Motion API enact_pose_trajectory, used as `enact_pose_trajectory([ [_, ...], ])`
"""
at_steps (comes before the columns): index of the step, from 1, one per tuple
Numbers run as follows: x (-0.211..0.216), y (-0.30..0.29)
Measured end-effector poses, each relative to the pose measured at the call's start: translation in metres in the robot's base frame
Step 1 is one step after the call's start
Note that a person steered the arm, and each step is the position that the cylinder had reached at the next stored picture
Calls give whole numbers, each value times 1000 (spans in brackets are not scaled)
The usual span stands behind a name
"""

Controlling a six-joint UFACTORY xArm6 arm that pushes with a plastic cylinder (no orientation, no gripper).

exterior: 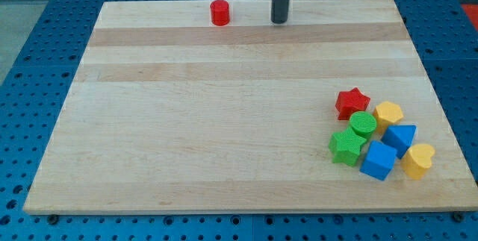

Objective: Move the red circle parallel to the green circle

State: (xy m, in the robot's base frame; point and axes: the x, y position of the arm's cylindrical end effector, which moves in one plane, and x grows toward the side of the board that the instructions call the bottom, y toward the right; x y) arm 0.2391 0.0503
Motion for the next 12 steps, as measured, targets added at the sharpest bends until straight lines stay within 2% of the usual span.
enact_pose_trajectory([
  [1,-31,-27],
  [4,-35,-100],
  [9,51,-154],
  [12,112,-152],
])
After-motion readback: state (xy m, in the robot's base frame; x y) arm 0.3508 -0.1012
